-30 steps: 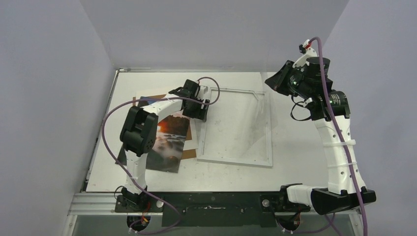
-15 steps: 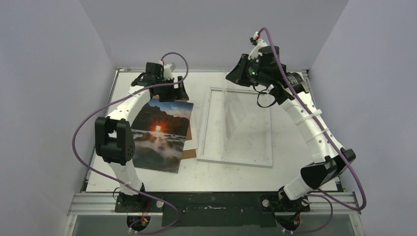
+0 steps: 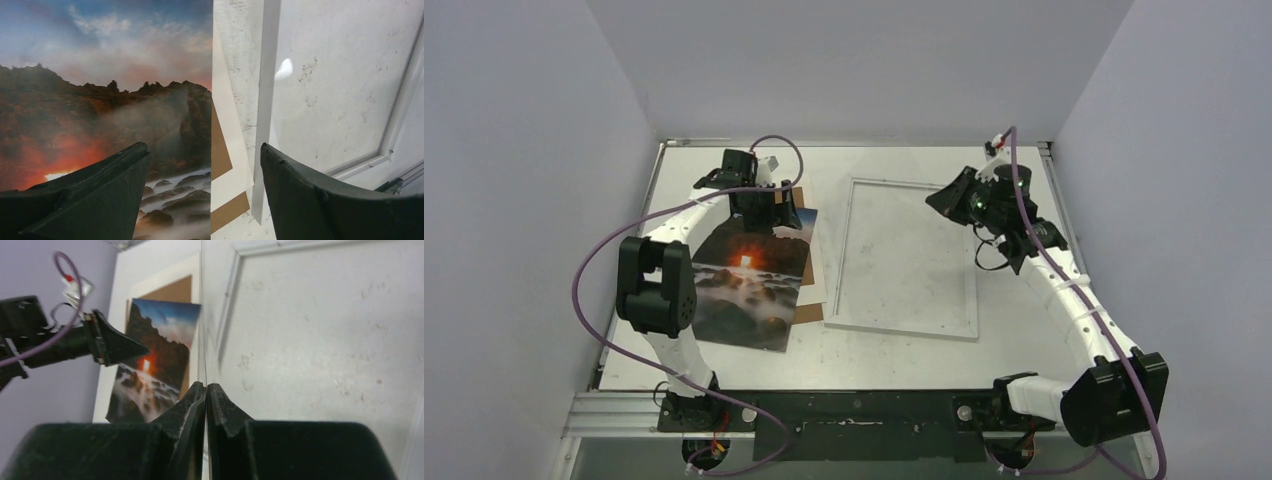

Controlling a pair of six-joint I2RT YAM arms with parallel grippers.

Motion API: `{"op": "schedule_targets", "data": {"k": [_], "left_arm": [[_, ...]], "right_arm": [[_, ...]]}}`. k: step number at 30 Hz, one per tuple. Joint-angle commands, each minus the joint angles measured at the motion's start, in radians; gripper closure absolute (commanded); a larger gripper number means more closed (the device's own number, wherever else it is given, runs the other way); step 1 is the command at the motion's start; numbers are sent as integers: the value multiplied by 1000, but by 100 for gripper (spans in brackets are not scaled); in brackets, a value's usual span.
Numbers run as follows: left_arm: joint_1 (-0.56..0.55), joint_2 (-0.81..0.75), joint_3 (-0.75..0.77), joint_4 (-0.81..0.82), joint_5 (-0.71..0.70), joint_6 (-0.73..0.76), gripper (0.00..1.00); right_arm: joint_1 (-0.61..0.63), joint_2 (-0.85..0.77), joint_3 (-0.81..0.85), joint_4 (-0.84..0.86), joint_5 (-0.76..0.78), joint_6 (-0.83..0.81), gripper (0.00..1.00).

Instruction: Put the photo into the frame

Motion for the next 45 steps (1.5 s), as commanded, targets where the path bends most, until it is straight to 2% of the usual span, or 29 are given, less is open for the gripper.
{"op": "schedule_targets", "data": {"k": [1, 11, 17, 26, 36, 45], "left_arm": [[-42, -35, -2, 31, -18, 22, 22], [-74, -27, -7, 36, -15, 30, 26], [-127, -1, -21, 50, -33, 40, 35], [-228, 53, -35, 48, -63, 121, 35], [-241, 59, -108, 134, 2, 121, 42], [-264, 55, -140, 141, 8, 128, 43]], "right_arm": [[-29, -31, -156, 166, -8, 7, 95], [-136, -21, -221, 126, -30, -65, 95], [-138, 2, -257, 180, 0, -82, 95], [-149, 31, -329, 284, 30, -55, 95], [-174, -3, -421, 395, 78, 8, 95], [-179, -15, -481, 444, 145, 55, 95]]}}
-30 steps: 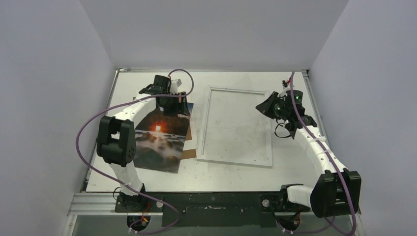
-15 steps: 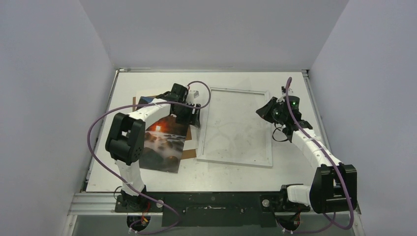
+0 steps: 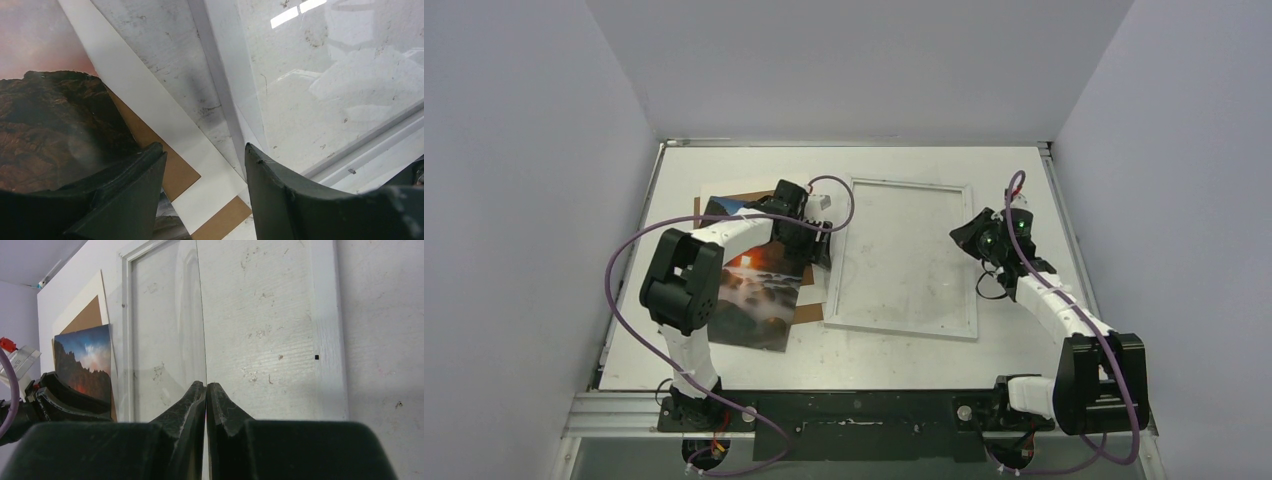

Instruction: Put the photo into the frame

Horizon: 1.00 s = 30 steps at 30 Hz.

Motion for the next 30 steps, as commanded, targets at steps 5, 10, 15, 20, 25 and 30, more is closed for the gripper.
{"op": "schedule_targets", "data": {"k": [5, 10, 15, 20, 25, 30], "left_arm": [[-18, -14, -26, 39, 7, 26, 45], [-19, -12, -21, 33, -7, 31, 47], [-25, -2, -21, 26, -7, 33, 49], [-30, 0, -19, 25, -15, 36, 49], [-43, 9, 8, 1, -45, 37, 50], [-58, 22, 26, -8, -59, 35, 51]], "right_arm": [[-11, -45, -34, 121, 79, 48, 95], [-15, -53, -54, 132, 112, 65, 95], [-14, -40, -67, 157, 114, 76, 95], [-14, -33, -79, 175, 114, 83, 95], [-15, -38, -92, 194, 147, 106, 95], [-15, -25, -92, 198, 155, 113, 95]]}}
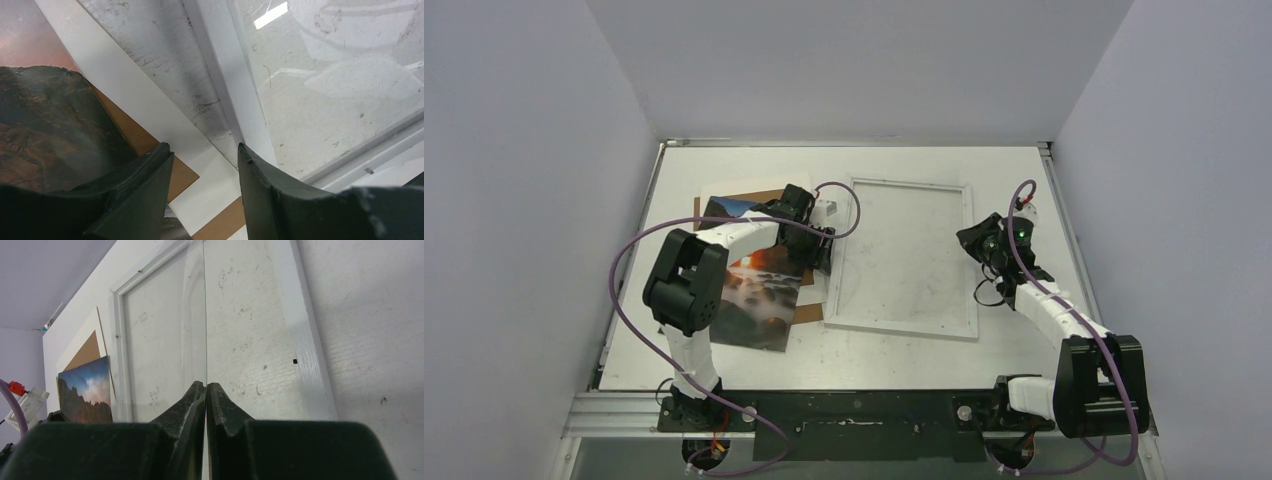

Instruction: Put the photo into the frame

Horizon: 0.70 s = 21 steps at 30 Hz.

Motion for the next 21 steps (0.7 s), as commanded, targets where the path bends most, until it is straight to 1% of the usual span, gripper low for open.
{"op": "schedule_targets", "data": {"k": [1, 9, 15, 21], "left_arm": [[-19, 21, 46, -10, -20, 11, 52], [-19, 28, 46, -17, -35, 25, 52], [-19, 28, 54, -29, -41, 36, 52], [-19, 27, 58, -34, -40, 38, 52]], "right_arm": [[-8, -11, -1, 73, 37, 9, 95], [-9, -8, 8, 42, 54, -19, 95], [-8, -30, -5, 29, 93, -1, 95], [-8, -38, -39, 43, 97, 15, 95]]}}
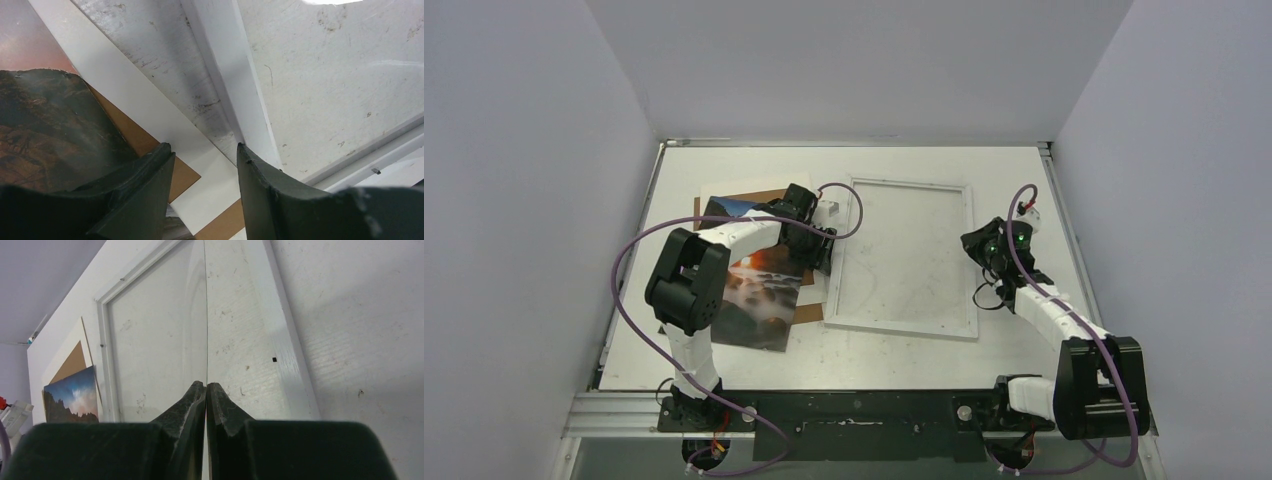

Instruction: Put the photo into the frame

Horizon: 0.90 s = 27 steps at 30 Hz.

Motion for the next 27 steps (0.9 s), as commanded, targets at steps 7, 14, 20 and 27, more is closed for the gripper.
{"op": "schedule_targets", "data": {"k": [7, 14, 20, 27], "left_arm": [[-5, 7, 40, -11, -17, 19, 52], [-5, 8, 50, -12, -14, 15, 52], [-5, 4, 48, -12, -11, 18, 52], [-6, 2, 47, -8, -6, 20, 53]], "right_arm": [[-8, -46, -30, 38, 39, 16, 95], [-8, -38, -28, 40, 18, 20, 95], [-8, -1, -46, 74, 8, 38, 95], [-5, 21, -65, 73, 19, 35, 95]]}}
